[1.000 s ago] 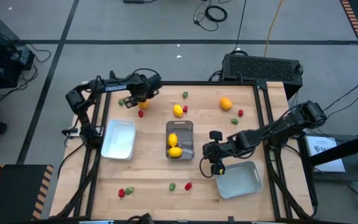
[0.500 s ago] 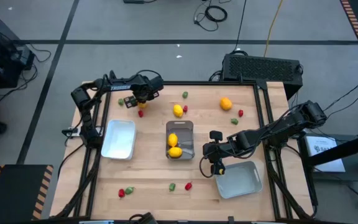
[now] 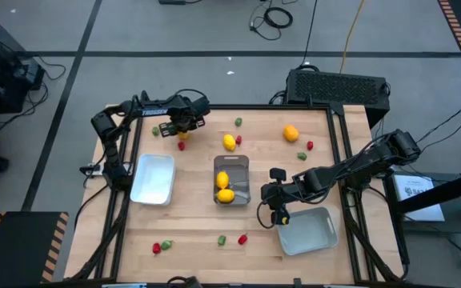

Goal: Sort produce into baskets
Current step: Put the lemon into the black bin

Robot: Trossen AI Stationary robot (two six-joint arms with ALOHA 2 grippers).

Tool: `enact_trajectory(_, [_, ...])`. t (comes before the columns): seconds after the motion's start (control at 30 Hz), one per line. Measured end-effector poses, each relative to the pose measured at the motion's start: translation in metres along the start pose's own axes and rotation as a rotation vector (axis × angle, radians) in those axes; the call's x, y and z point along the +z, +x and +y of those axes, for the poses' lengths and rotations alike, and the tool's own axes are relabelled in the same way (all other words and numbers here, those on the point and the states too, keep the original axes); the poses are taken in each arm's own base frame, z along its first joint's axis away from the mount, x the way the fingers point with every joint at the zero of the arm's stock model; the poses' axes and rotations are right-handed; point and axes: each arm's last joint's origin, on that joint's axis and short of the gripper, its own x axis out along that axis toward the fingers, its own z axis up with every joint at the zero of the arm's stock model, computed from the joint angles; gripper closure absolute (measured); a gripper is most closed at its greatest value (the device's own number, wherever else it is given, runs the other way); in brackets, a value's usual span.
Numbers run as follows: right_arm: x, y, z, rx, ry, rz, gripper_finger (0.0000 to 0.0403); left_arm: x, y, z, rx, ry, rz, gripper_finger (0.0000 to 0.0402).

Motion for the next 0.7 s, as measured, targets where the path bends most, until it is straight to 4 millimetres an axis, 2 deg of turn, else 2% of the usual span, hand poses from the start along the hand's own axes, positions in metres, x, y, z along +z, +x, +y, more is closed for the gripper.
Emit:
enact_trajectory(0.1, [0.0, 0.0, 0.0, 0.0, -0.002, 0.0, 0.0294, 0.002, -0.007, -0.001, -0.002, 0.035, 0.027, 0.0188])
enact_trajectory(0.17, [0.0, 0.0, 0.0, 0.0, -0.003, 0.0, 0.0294, 0.004, -0.018, -0.003, -0.012, 0.092, 0.063, 0.0183])
enact_trajectory(0.33, [-0.002, 0.0, -0.001, -0.006, -0.015, 0.021, 0.0294, 0.014, -0.073, -0.002, -0.096, 0.254, 0.09, 0.0173])
enact_trajectory(0.43, [-0.005, 0.0, -0.002, -0.017, -0.019, 0.053, 0.0294, 0.006, -0.108, 0.001, -0.174, 0.342, 0.067, 0.0172])
enact_trajectory(0.57, [-0.008, 0.0, -0.003, -0.027, -0.017, 0.086, 0.0294, -0.022, -0.152, 0.004, -0.366, 0.541, 0.019, 0.0171])
enact_trajectory(0.7, [-0.009, 0.0, -0.003, -0.029, -0.002, 0.09, 0.0294, -0.077, -0.181, 0.002, -0.559, 0.841, -0.037, 0.0171])
